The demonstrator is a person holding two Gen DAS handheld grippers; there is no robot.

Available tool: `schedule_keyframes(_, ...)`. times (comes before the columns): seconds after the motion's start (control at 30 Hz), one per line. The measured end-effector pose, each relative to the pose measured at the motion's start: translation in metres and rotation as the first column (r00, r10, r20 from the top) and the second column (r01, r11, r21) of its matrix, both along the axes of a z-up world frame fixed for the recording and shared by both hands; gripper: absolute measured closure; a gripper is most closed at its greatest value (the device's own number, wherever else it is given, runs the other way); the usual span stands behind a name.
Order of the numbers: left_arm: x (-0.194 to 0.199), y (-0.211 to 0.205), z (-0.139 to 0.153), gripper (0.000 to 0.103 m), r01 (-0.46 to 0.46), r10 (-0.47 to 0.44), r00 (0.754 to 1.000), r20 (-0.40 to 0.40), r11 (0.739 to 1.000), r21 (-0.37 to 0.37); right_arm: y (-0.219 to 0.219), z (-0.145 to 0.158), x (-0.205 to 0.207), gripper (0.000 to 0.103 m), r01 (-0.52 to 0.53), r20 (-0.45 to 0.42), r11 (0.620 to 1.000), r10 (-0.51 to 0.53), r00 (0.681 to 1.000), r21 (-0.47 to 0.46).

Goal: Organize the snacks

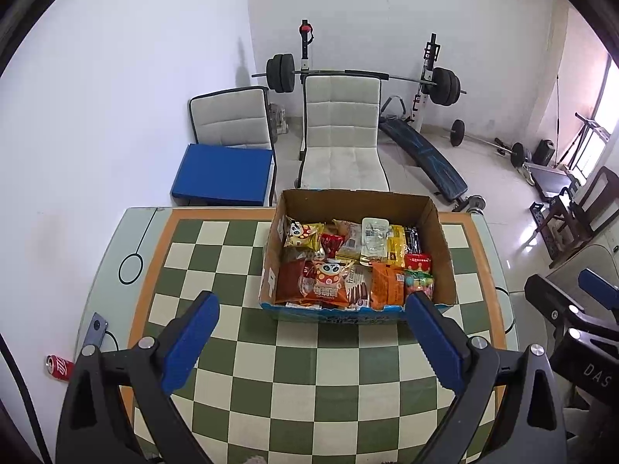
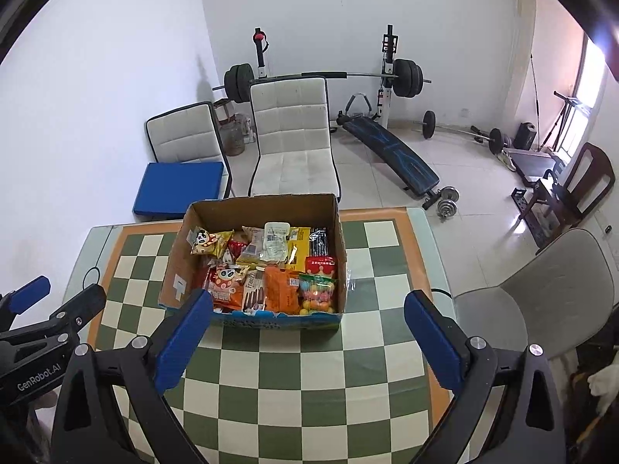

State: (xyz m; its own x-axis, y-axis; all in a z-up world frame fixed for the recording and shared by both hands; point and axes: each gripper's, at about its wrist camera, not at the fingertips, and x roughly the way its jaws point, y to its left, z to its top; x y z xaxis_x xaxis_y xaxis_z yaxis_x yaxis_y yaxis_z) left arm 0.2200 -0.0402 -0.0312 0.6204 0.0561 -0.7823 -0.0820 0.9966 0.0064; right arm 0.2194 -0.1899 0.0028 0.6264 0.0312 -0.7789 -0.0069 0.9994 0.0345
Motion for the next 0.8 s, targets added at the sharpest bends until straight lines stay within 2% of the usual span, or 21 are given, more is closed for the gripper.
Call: schedule_keyframes(0.8,0.0043,-0.0011,-0.0026,0.004,0.005,-0.005,1.000,-0.013,1.000,-0.009,0.0034,0.0023,-0.0010,0.002,0.003,-0.003,1.000,-0.003,1.000,-0.001)
